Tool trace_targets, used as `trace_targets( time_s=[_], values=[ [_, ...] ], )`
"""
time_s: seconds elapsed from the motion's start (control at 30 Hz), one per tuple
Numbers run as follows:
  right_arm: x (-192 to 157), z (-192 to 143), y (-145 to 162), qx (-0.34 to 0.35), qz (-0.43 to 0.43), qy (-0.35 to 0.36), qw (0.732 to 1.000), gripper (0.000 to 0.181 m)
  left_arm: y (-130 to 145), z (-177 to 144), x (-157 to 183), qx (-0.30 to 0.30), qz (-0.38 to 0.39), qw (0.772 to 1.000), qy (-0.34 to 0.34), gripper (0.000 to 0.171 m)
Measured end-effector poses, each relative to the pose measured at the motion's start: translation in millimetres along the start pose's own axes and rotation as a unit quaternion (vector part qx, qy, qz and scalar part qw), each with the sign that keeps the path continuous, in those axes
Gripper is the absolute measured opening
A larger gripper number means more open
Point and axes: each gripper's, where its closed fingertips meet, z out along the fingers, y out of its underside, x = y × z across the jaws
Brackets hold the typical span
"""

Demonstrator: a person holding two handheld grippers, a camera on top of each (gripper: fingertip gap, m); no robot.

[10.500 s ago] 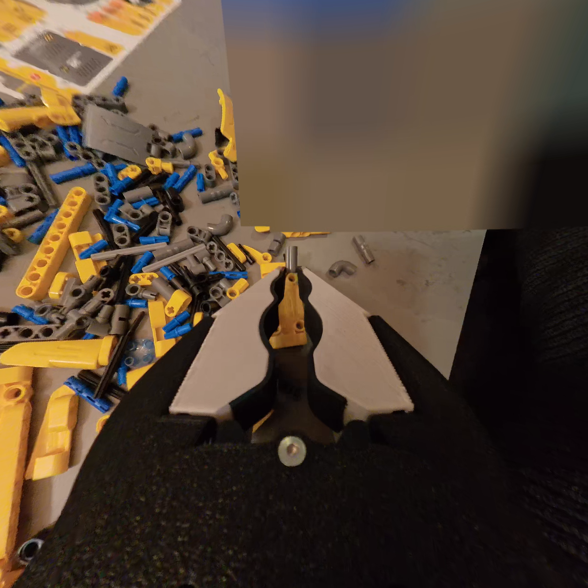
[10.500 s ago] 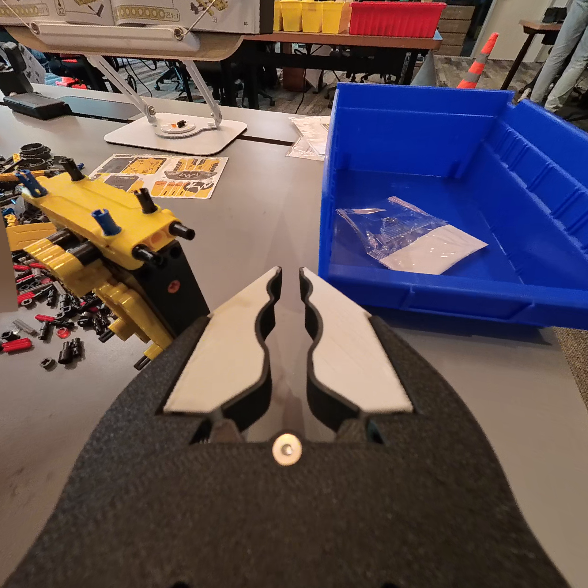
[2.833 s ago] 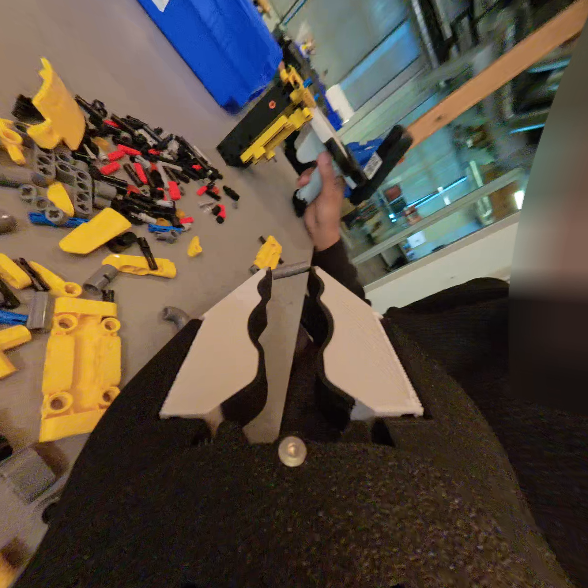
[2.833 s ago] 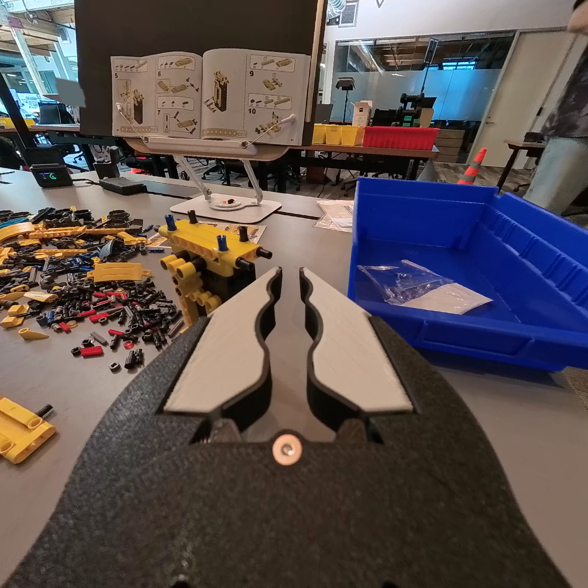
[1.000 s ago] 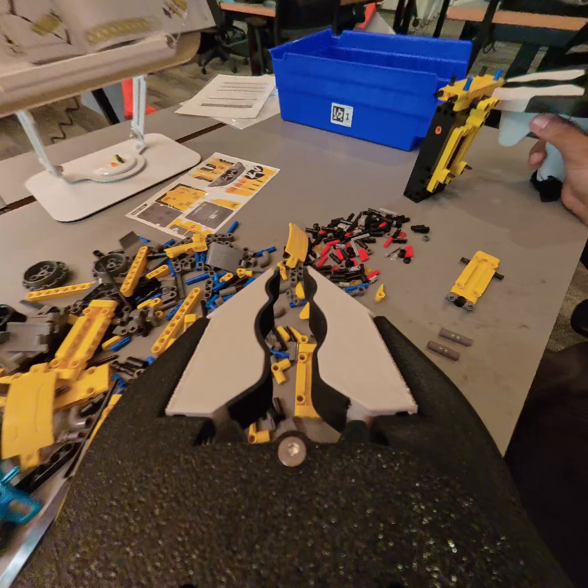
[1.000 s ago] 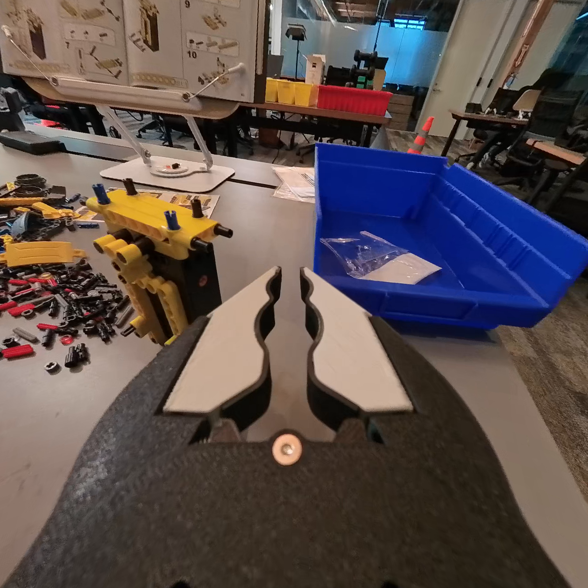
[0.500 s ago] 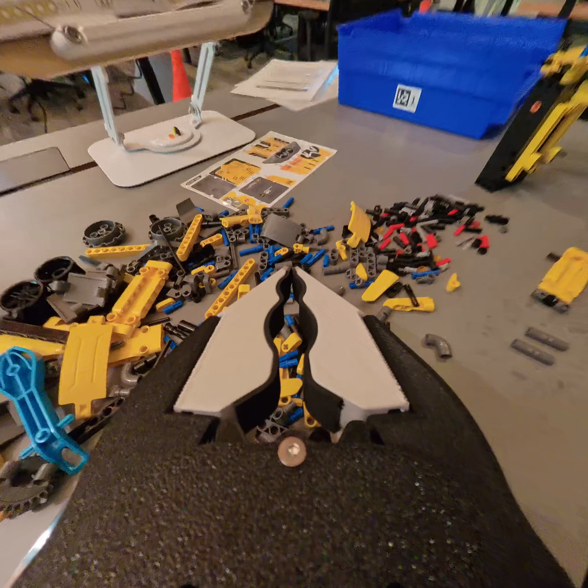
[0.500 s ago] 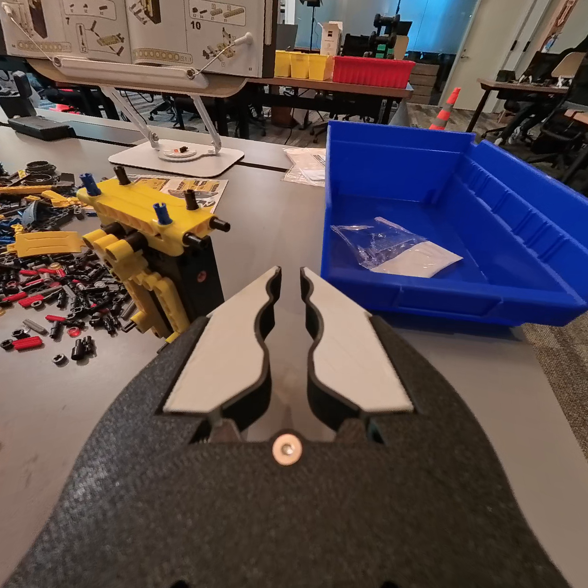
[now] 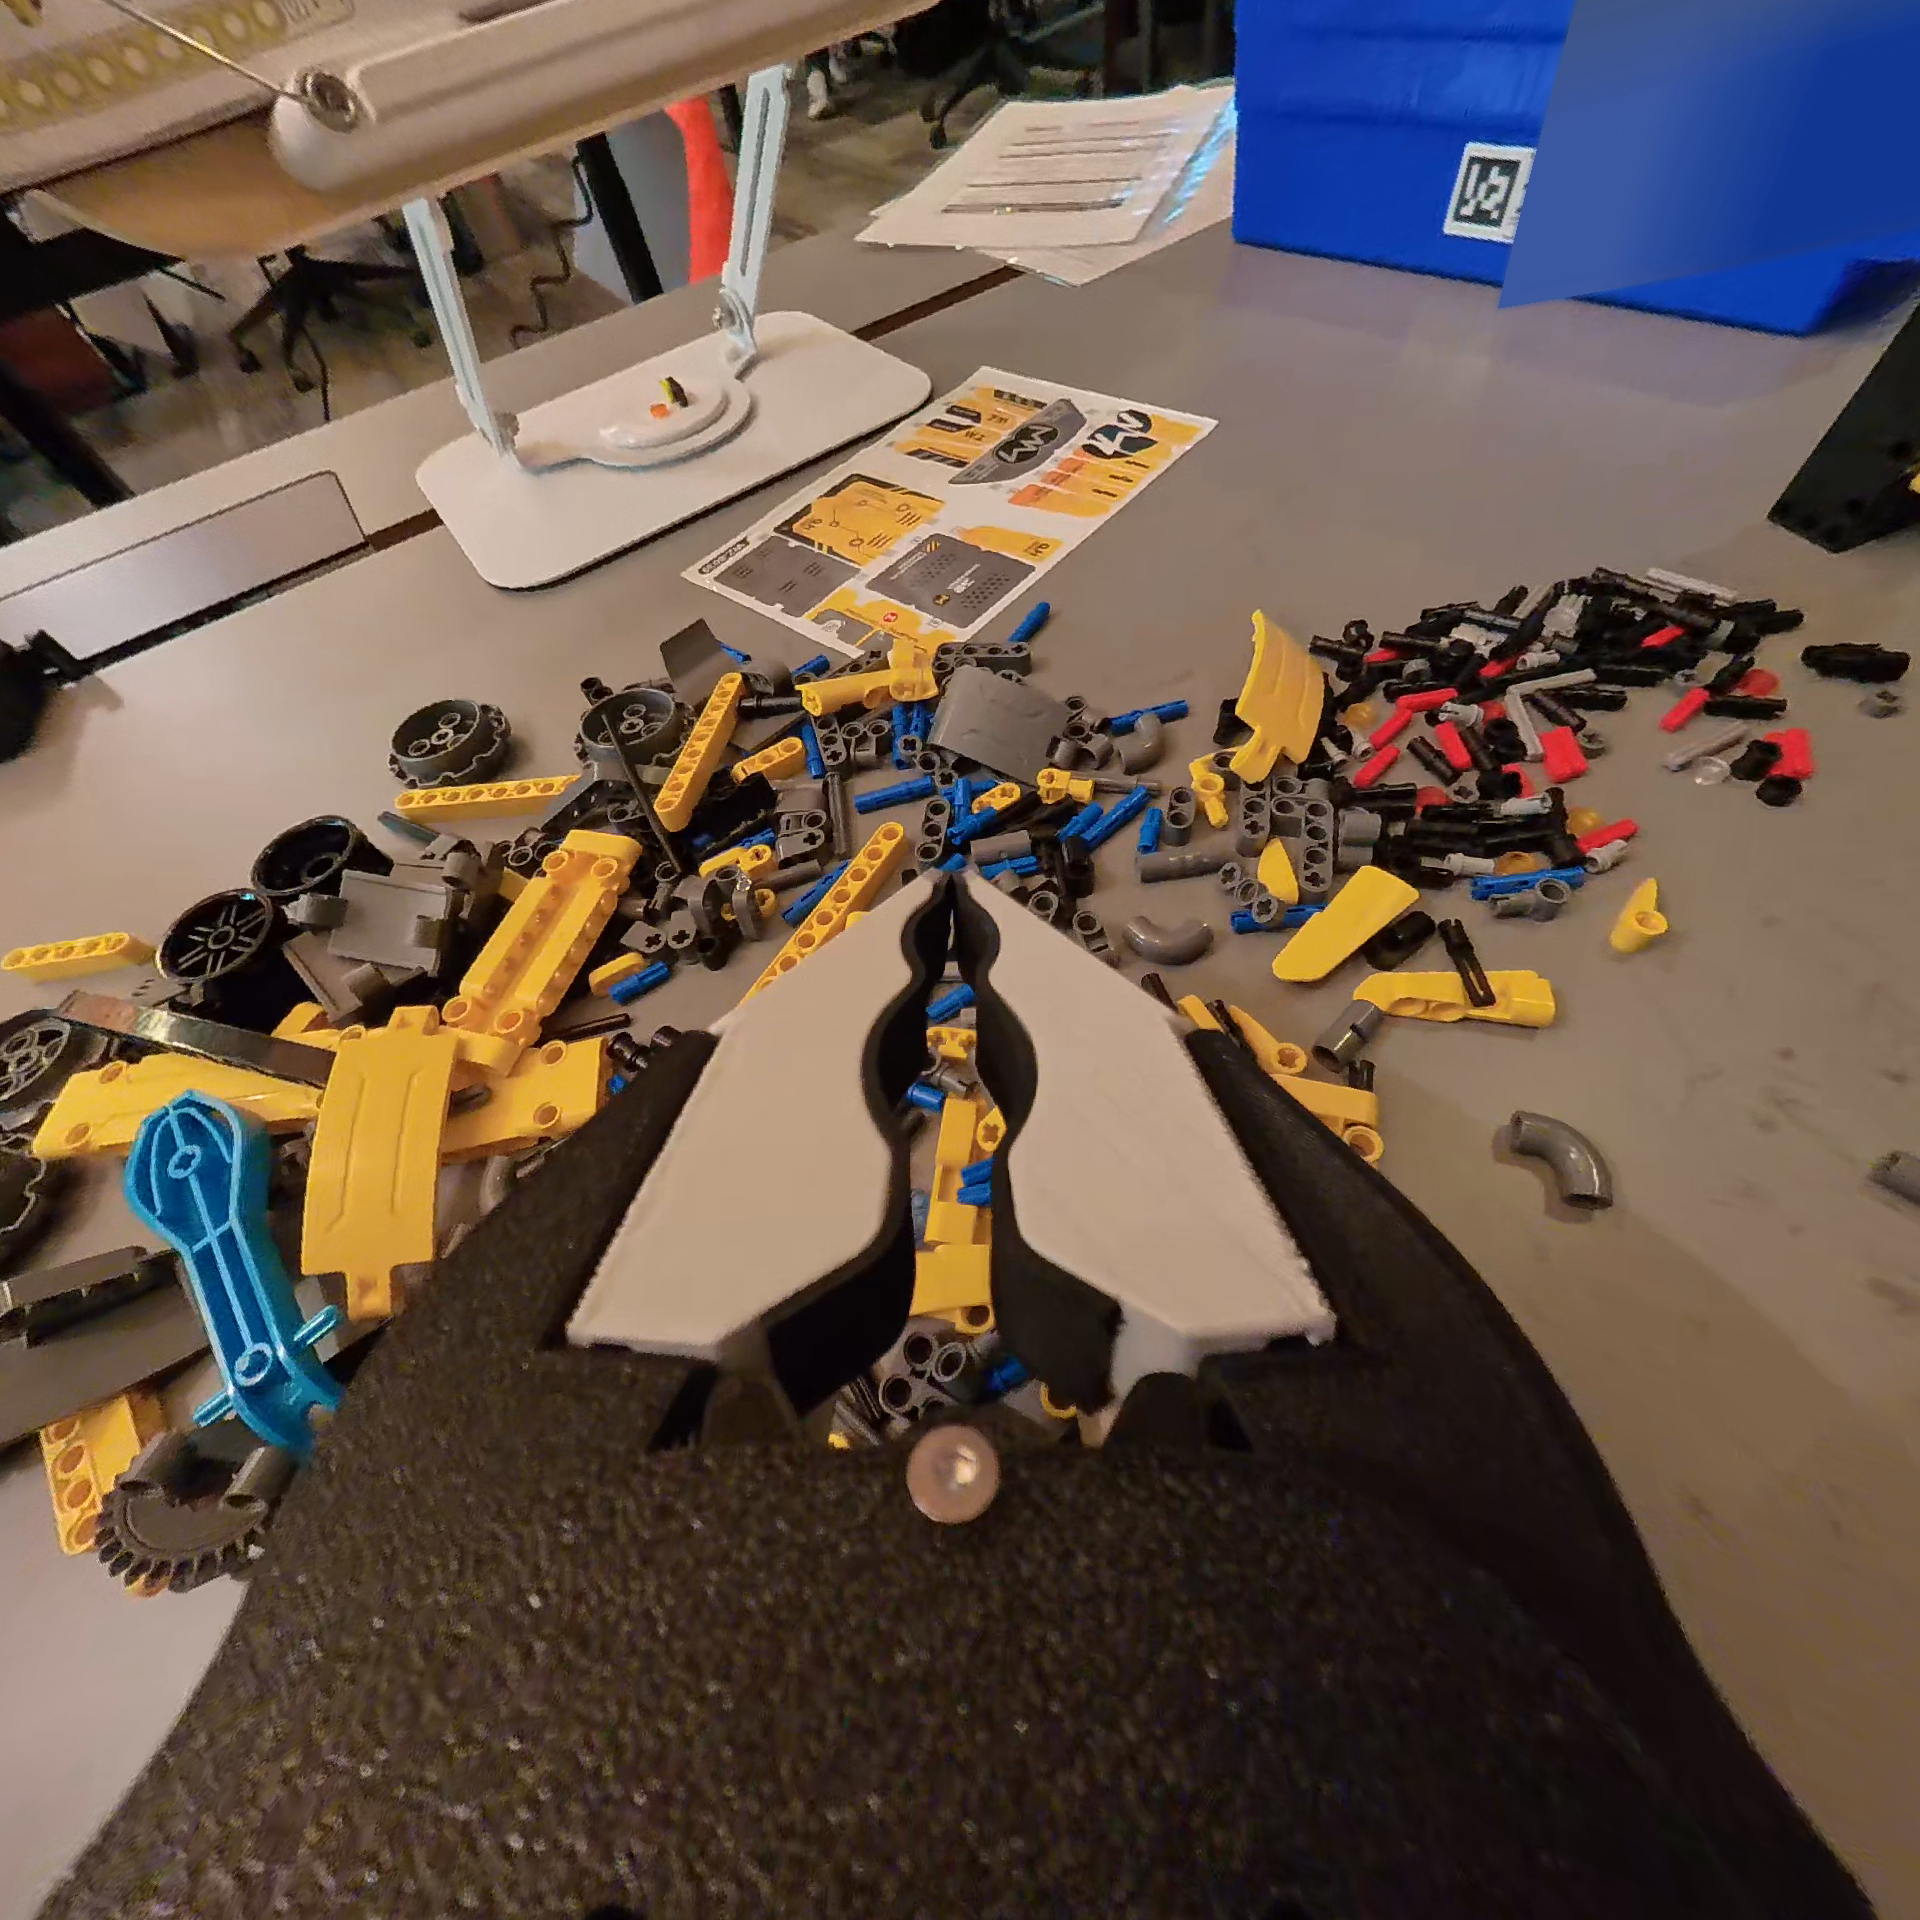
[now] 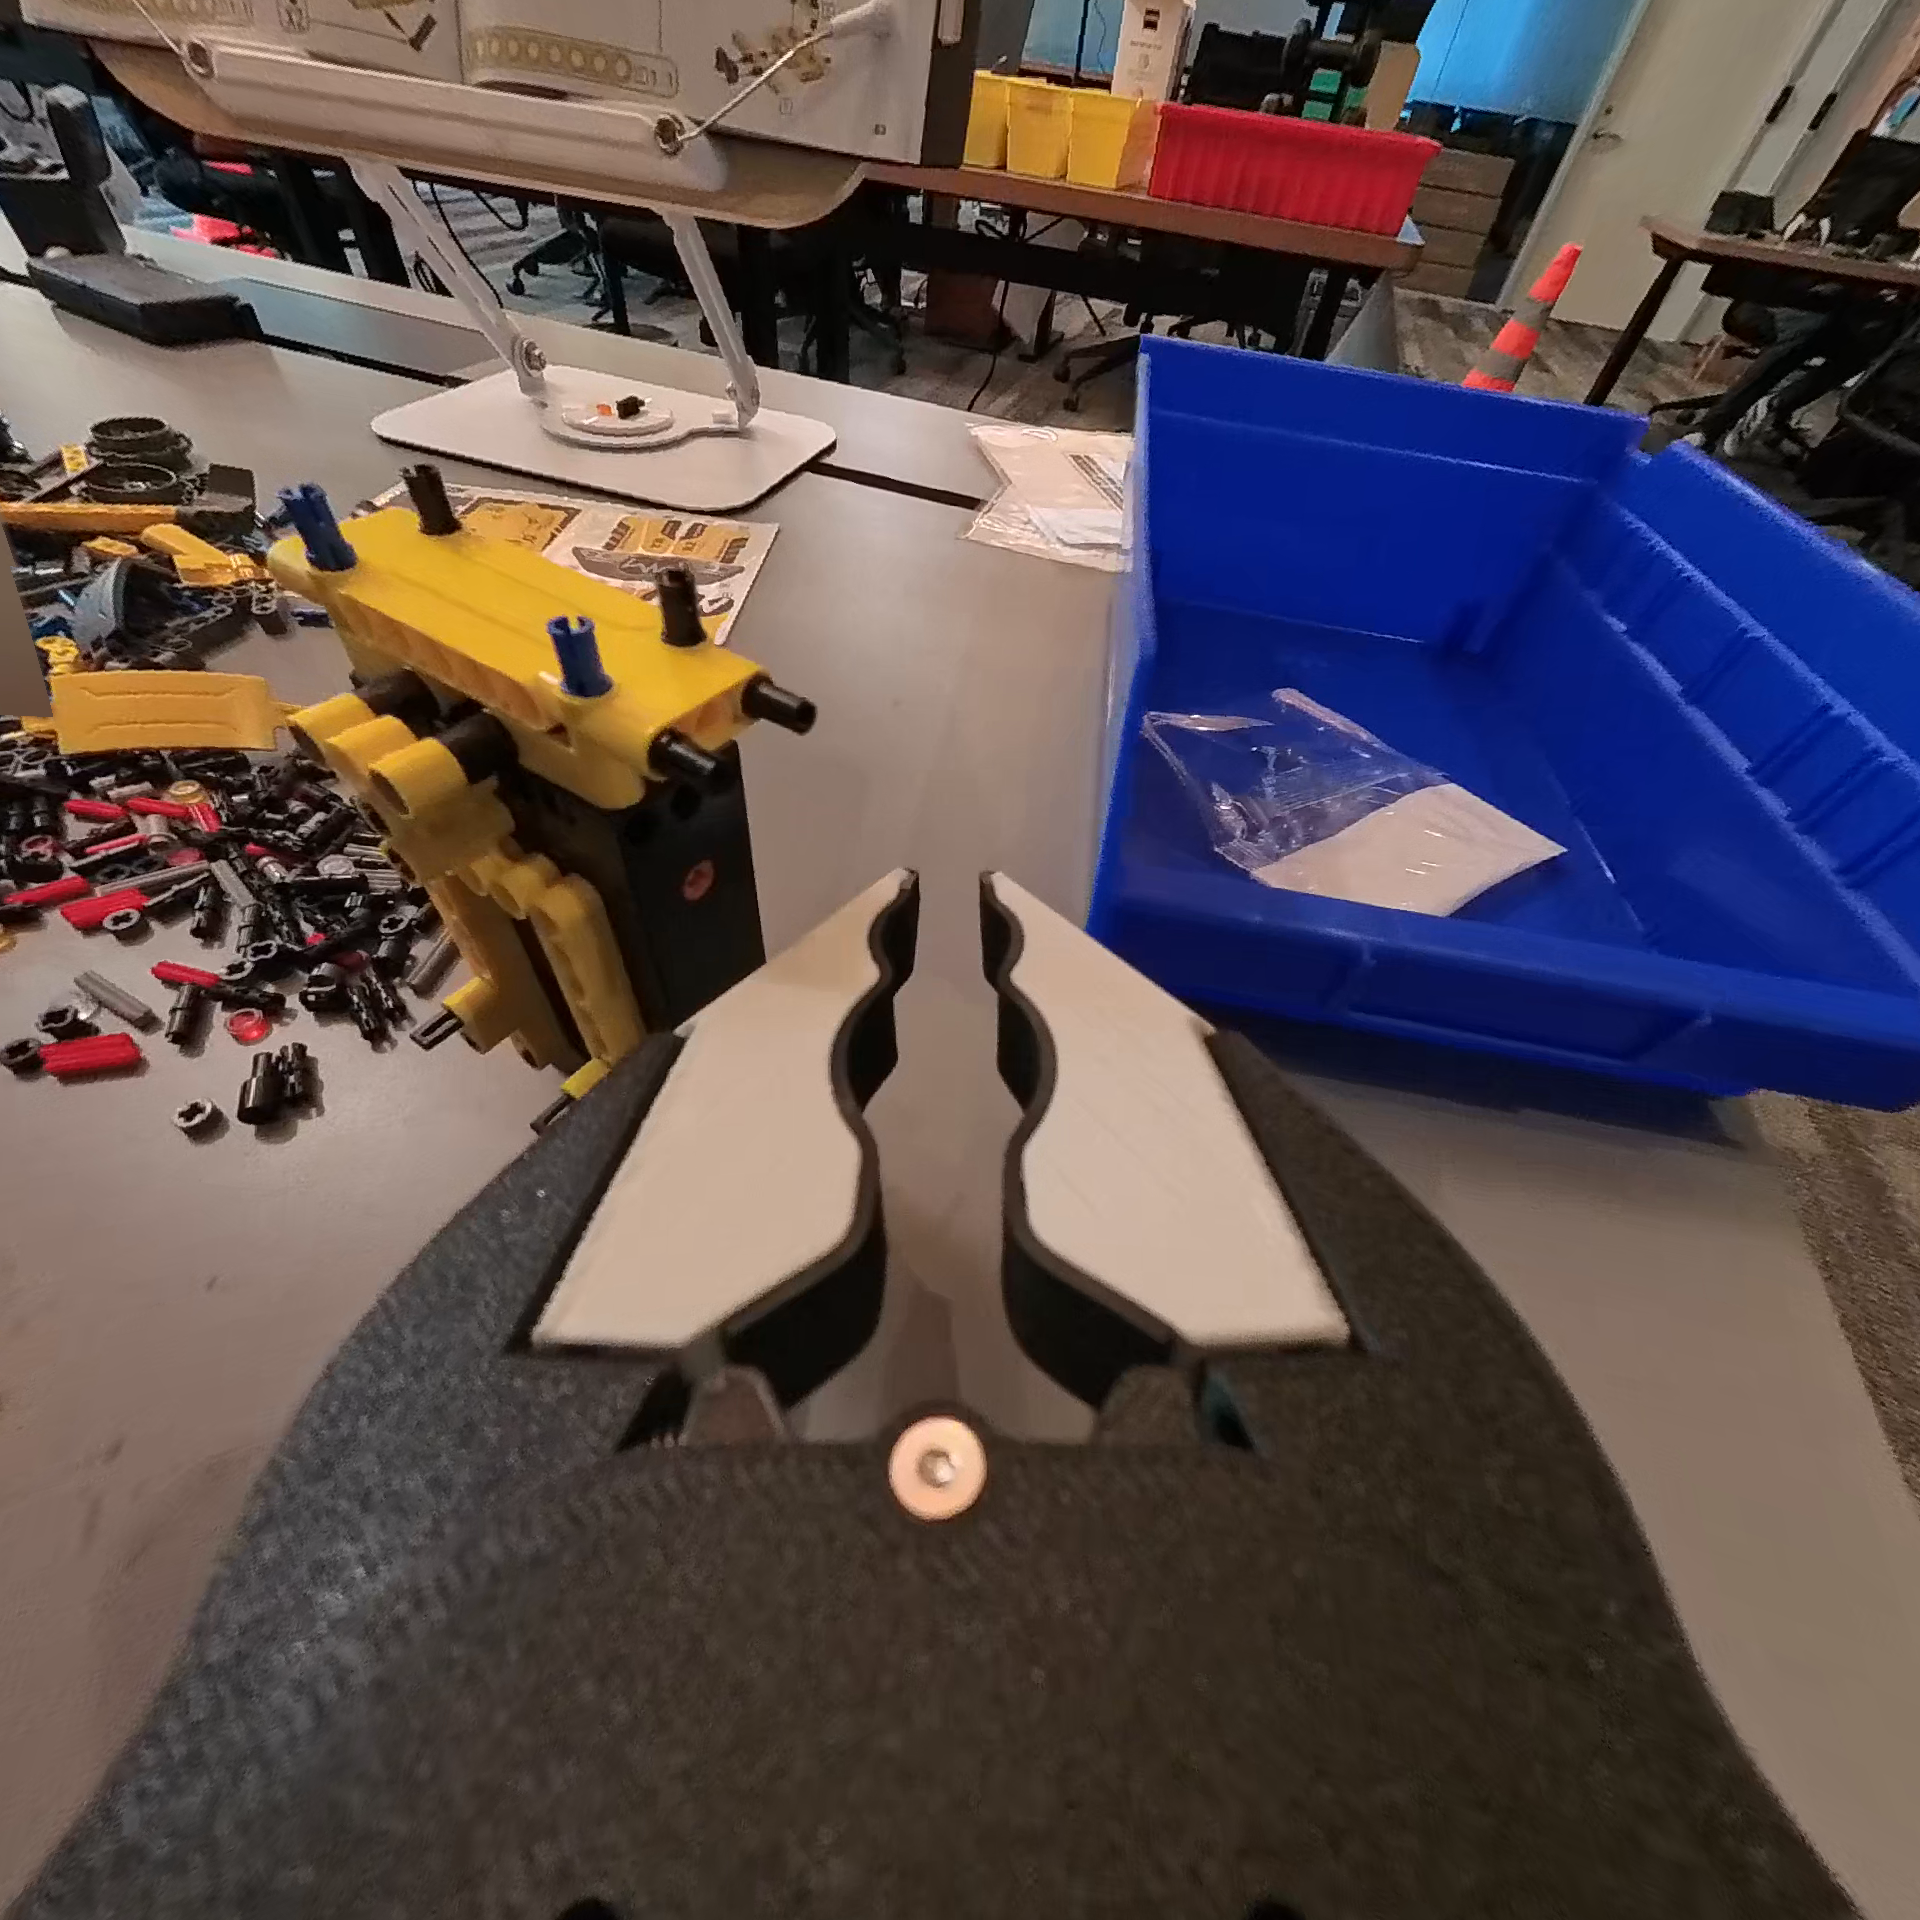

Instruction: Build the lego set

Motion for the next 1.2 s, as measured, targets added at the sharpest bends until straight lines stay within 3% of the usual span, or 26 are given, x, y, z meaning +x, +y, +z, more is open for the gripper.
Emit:
trace_targets(
  time_s=[0.33, 1.2],
  values=[
    [2.0, 3.4, -0.1, -0.002, 0.005, 0.0, 1.0, 0.011, -0.3, -0.2, -0.6, 0.003, -0.036, 0.999, 0.03, 0.0],
    [1.0, 6.7, 2.2, -0.012, 0.001, 0.0, 1.0, 0.011, 2.8, 2.7, 3.9, -0.011, -0.026, 0.999, 0.038, 0.0]
  ],
)
